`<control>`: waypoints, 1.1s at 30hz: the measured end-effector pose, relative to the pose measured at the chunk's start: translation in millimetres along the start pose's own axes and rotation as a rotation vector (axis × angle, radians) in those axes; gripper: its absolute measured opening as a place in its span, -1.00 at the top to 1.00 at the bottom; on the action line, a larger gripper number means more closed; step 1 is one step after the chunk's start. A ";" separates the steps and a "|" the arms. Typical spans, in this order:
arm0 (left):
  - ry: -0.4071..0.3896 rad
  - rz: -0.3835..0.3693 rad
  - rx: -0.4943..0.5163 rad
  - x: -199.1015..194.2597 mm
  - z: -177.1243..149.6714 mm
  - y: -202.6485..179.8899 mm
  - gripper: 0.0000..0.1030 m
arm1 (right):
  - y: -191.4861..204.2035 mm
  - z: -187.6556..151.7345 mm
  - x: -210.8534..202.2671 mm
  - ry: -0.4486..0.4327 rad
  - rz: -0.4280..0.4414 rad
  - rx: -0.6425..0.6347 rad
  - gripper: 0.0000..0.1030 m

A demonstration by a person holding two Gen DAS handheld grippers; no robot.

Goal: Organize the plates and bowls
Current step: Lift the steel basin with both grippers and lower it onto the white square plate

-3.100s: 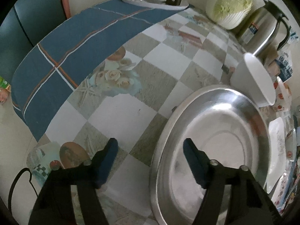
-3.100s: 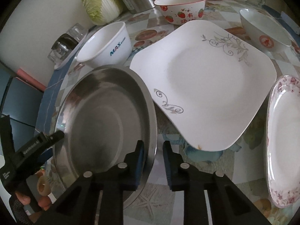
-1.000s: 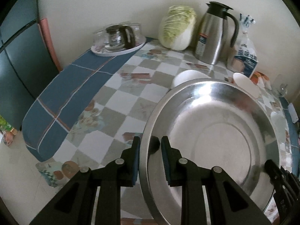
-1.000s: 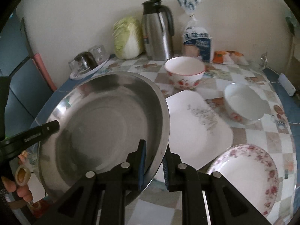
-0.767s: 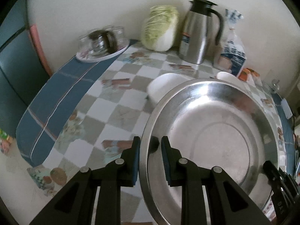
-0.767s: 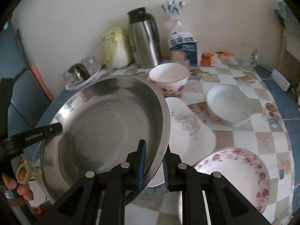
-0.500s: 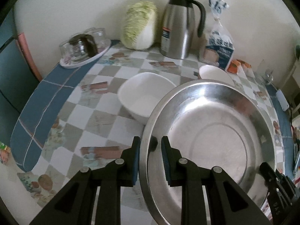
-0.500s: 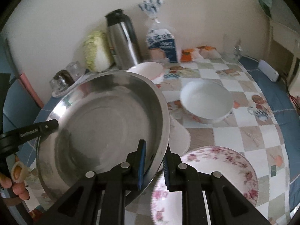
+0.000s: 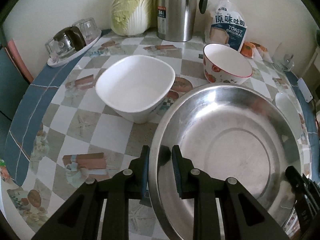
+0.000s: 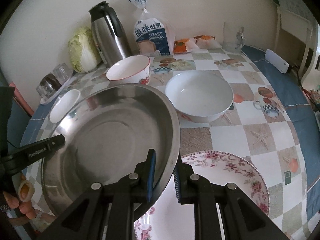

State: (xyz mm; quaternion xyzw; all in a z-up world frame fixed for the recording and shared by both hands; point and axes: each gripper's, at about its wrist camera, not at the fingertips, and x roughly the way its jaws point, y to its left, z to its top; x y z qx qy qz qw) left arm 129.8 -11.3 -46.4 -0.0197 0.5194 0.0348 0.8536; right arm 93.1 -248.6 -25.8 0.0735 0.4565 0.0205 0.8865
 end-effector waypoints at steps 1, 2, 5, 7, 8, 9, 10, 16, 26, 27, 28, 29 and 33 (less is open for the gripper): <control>0.002 -0.002 -0.002 1.7 0.2 0.4 0.55 | 0.5 -0.3 1.6 0.002 -0.004 -0.002 0.65; 0.004 -0.006 -0.005 2.9 0.4 1.1 0.55 | 1.1 -0.3 3.4 0.002 -0.007 -0.005 0.65; 0.006 -0.013 -0.016 5.7 2.3 2.8 0.55 | 3.1 0.0 7.4 0.010 -0.018 -0.007 0.65; 0.003 -0.014 -0.014 7.4 3.7 3.1 0.55 | 3.5 0.7 11.0 0.016 -0.020 -0.008 0.65; 0.002 -0.017 -0.013 7.8 4.0 3.1 0.55 | 3.6 0.8 12.8 0.018 -0.021 -0.009 0.65; 0.000 -0.018 -0.012 8.1 4.4 3.0 0.55 | 3.7 1.0 14.6 0.021 -0.024 -0.009 0.65; -0.002 -0.019 -0.011 8.3 5.1 2.6 0.55 | 3.6 0.5 15.9 0.023 -0.028 -0.011 0.65; 0.000 -0.019 -0.002 12.6 8.2 0.4 0.55 | 4.1 2.9 19.4 0.022 -0.042 -0.008 0.65; 0.002 -0.024 0.015 16.0 8.5 -2.1 0.55 | 2.9 2.7 26.8 0.036 -0.058 -0.011 0.65; 0.002 -0.023 0.018 16.0 8.2 -2.8 0.55 | 2.6 2.9 27.0 0.036 -0.060 -0.008 0.65; 0.002 -0.021 0.019 16.5 8.7 -2.9 0.55 | 1.8 3.3 27.3 0.036 -0.061 -0.005 0.65; 0.002 -0.021 0.019 16.6 8.7 -3.0 0.55 | 1.3 3.4 27.4 0.037 -0.060 -0.004 0.62; 0.004 -0.025 0.015 17.2 8.8 -2.0 0.55 | 3.1 3.6 28.0 0.036 -0.065 -0.016 0.60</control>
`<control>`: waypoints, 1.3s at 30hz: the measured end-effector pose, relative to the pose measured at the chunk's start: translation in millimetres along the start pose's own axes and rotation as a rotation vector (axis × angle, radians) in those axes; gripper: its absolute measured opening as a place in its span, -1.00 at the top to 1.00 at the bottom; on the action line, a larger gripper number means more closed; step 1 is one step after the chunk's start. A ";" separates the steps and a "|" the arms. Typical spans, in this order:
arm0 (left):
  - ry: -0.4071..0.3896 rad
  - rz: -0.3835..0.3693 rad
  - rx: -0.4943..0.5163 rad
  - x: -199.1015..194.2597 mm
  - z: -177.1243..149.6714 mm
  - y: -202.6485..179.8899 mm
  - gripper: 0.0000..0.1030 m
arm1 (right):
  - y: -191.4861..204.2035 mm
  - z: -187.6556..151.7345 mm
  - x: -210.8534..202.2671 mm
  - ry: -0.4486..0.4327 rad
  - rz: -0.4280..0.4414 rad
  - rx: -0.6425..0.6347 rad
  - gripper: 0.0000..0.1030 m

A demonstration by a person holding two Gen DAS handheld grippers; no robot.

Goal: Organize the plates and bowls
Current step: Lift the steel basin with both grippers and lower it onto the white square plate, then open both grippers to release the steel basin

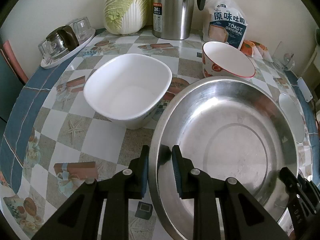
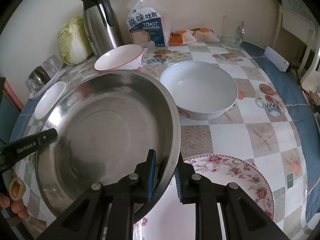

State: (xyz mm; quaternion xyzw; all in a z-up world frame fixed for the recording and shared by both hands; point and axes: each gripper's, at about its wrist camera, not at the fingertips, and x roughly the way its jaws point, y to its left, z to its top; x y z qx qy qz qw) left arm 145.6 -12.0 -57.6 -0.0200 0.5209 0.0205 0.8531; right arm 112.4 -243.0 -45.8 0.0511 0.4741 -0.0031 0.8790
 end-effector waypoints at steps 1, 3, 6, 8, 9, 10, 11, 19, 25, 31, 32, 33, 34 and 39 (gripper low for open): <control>0.002 0.001 0.001 0.2 -0.4 0.0 0.55 | 0.3 -0.2 -0.1 0.000 -0.003 -0.001 0.60; 0.001 -0.001 0.001 0.2 -0.7 0.0 0.55 | 0.2 -0.4 -0.1 0.000 -0.002 0.001 0.60; -0.002 -0.002 0.000 0.0 -0.4 0.2 0.55 | -0.7 -0.2 -0.7 -0.002 -0.003 0.008 0.60; -0.003 -0.002 -0.002 -1.2 -0.6 0.8 0.55 | -1.7 0.1 -1.5 -0.004 -0.001 0.015 0.60; -0.004 -0.003 -0.004 -2.0 -0.6 1.4 0.55 | -2.2 0.7 -1.6 -0.004 0.002 0.018 0.60; -0.006 -0.003 -0.008 -3.2 -0.4 2.4 0.54 | -3.0 1.0 -2.1 -0.004 0.003 0.022 0.60; -0.007 -0.002 -0.011 -4.1 -0.4 3.4 0.53 | -3.8 1.2 -3.0 -0.006 0.005 0.027 0.60; -0.022 -0.005 -0.043 -13.7 0.7 12.4 0.22 | -10.6 1.8 -10.4 -0.015 0.021 0.064 0.41; -0.071 0.020 -0.060 -32.9 -1.4 21.4 -0.40 | -19.5 -0.8 -25.8 -0.002 -0.003 0.124 -0.20; -0.090 0.095 -0.094 -43.0 -0.5 31.8 -0.71 | -18.4 -9.4 -33.8 0.024 -0.019 0.138 -0.42; -0.093 0.106 -0.113 -44.1 0.9 34.7 -0.72 | -16.3 -11.8 -34.2 0.026 -0.012 0.130 -0.49; -0.096 0.121 -0.133 -45.3 2.4 38.1 -0.74 | -13.9 -14.8 -34.8 0.028 -0.005 0.121 -0.52; -0.104 0.146 -0.154 -46.7 4.4 41.3 -0.74 | -11.7 -18.1 -36.3 0.026 -0.010 0.115 -0.56; -0.113 0.227 -0.208 -47.2 14.1 50.0 -0.74 | -5.4 -24.6 -45.4 -0.018 -0.010 0.109 -0.75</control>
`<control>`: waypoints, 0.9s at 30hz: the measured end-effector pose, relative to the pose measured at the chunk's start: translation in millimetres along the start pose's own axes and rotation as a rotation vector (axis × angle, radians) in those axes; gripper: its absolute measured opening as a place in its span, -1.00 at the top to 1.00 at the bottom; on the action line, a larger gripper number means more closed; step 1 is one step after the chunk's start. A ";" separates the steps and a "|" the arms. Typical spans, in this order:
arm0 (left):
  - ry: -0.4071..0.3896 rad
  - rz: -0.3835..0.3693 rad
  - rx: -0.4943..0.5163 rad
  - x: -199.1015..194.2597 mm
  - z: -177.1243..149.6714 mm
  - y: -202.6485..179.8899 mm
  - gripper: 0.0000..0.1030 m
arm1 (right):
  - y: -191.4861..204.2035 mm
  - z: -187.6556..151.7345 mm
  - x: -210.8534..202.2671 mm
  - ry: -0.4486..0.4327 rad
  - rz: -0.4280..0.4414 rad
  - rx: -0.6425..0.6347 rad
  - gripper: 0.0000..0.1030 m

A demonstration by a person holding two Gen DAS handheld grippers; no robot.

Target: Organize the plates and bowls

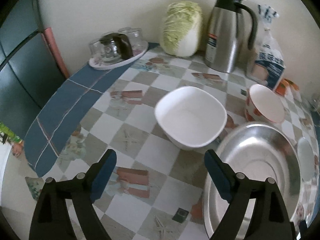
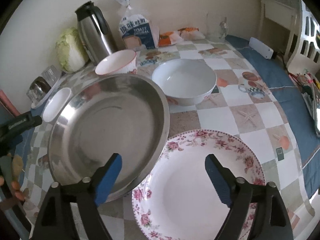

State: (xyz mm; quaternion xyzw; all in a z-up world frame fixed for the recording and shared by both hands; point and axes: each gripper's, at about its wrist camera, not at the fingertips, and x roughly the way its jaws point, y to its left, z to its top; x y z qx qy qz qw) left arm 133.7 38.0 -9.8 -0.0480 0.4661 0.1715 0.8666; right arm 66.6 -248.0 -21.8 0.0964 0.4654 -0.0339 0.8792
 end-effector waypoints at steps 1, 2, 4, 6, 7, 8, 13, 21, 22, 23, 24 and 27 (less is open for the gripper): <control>0.000 0.009 -0.002 1.1 1.2 -0.3 -0.74 | 0.2 0.6 -1.6 -0.011 0.001 0.003 -0.80; -0.001 0.024 -0.005 2.2 2.2 -0.3 -0.74 | 0.8 0.9 -4.2 -0.024 0.004 0.007 -0.84; 0.002 0.052 -0.008 4.9 3.4 -0.8 -0.74 | 2.8 0.6 -10.8 -0.056 0.016 0.009 -0.90; 0.005 0.071 -0.012 5.9 4.2 -1.9 -0.74 | 4.8 1.3 -14.7 -0.080 0.016 0.005 -0.94; 0.004 0.076 -0.013 6.3 4.8 -2.9 -0.75 | 5.7 1.6 -16.5 -0.088 0.020 0.003 -0.94; 0.001 0.081 -0.011 6.2 5.0 -4.3 -0.75 | 6.3 1.8 -17.7 -0.094 0.024 0.003 -0.94; -0.011 0.117 -0.011 7.1 5.6 -8.0 -0.75 | 2.4 0.0 -22.3 -0.122 0.020 0.017 -0.95; -0.009 0.146 -0.039 6.6 4.1 -5.3 -0.75 | -5.1 1.4 -24.9 -0.148 -0.005 0.025 -0.95; -0.010 0.150 -0.040 6.6 3.8 -5.2 -0.75 | -5.8 1.4 -24.6 -0.148 -0.004 0.026 -0.95; -0.009 0.152 -0.040 6.7 3.5 -5.2 -0.75 | -5.8 1.3 -24.8 -0.150 -0.004 0.025 -0.95; -0.008 0.155 -0.042 7.1 3.2 -5.1 -0.75 | -5.6 1.4 -24.9 -0.152 -0.005 0.023 -0.95; -0.005 0.161 -0.044 7.7 3.2 -4.7 -0.75 | -4.8 0.8 -24.7 -0.158 -0.010 0.016 -0.95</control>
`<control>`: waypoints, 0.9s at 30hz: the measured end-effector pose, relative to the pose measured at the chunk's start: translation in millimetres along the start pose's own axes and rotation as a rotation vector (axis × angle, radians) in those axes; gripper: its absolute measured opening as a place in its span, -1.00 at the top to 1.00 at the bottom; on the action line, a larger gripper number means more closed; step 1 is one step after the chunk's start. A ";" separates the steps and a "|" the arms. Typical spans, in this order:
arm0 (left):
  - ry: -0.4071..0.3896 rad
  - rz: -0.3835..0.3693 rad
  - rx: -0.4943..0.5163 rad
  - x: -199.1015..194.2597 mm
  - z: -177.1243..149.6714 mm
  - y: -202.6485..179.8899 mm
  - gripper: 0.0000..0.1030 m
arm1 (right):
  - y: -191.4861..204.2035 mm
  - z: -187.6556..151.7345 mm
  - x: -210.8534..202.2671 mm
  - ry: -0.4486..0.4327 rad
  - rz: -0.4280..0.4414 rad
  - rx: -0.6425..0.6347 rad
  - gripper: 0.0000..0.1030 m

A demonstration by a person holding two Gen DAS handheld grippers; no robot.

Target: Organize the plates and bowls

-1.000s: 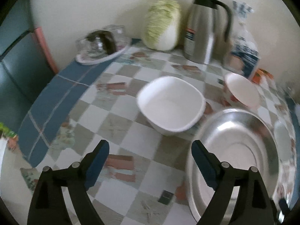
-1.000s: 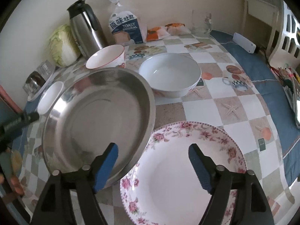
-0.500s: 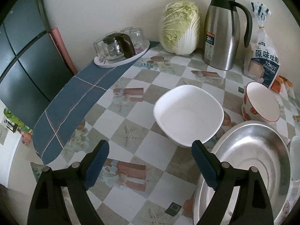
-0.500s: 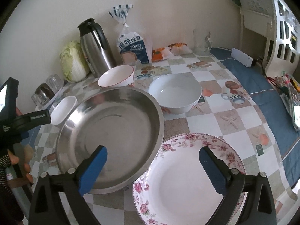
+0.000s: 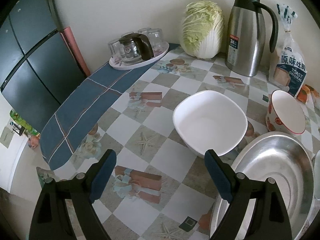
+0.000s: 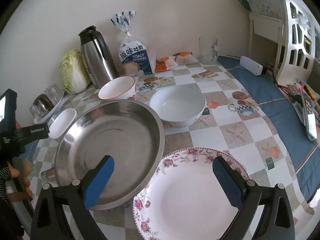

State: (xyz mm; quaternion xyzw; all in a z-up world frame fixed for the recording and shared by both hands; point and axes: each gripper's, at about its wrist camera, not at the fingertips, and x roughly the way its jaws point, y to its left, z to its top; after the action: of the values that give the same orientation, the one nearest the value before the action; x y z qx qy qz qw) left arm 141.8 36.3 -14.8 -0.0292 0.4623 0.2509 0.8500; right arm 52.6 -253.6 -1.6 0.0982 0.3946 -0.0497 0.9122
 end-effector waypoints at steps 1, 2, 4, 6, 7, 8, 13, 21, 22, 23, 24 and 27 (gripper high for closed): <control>0.002 0.002 0.000 0.5 0.0 0.1 -0.75 | 0.4 -0.1 0.6 0.001 0.000 -0.001 -0.95; 0.004 0.004 0.000 1.1 -0.3 0.1 -0.75 | 1.0 -0.3 1.3 0.002 -0.001 -0.003 -0.95; 0.006 0.006 0.000 1.9 -0.4 0.2 -0.75 | 1.2 -0.6 0.6 0.003 -0.001 -0.004 -0.95; 0.007 0.008 -0.002 2.2 -0.5 0.5 -0.75 | 1.0 -0.6 0.2 0.001 -0.002 -0.004 -0.95; 0.006 0.009 -0.005 2.3 -0.3 1.0 -0.75 | 0.8 -0.5 0.1 -0.001 -0.004 -0.004 -0.95; 0.005 0.009 -0.008 2.2 -0.2 1.6 -0.75 | 0.7 -0.5 0.2 -0.002 -0.006 -0.003 -0.95; 0.006 0.009 -0.008 2.2 -0.5 2.3 -0.75 | -1.7 -0.6 2.6 0.003 -0.011 -0.001 -0.95; 0.010 0.007 -0.014 2.3 -0.2 3.2 -0.75 | -0.5 -1.3 4.0 0.006 -0.018 -0.008 -0.95; 0.010 0.007 -0.017 2.2 -0.2 3.8 -0.75 | -0.1 -1.6 4.0 0.005 -0.017 -0.011 -0.95; 0.010 0.007 -0.020 2.1 -0.2 4.0 -0.75 | 0.2 -1.7 3.8 0.004 -0.017 -0.013 -0.95; 0.010 0.006 -0.022 2.3 -0.2 4.8 -0.75 | 0.5 -1.8 3.4 0.002 -0.019 -0.015 -0.95; 0.011 0.005 -0.028 2.4 -0.1 5.8 -0.75 | 0.9 -1.8 2.6 -0.006 -0.024 -0.020 -0.95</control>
State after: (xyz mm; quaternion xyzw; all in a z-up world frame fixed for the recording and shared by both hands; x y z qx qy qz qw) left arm 140.1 42.3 -15.7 -0.0416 0.4635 0.2595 0.8462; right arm 53.3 -252.4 -4.6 0.0840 0.3936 -0.0569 0.9137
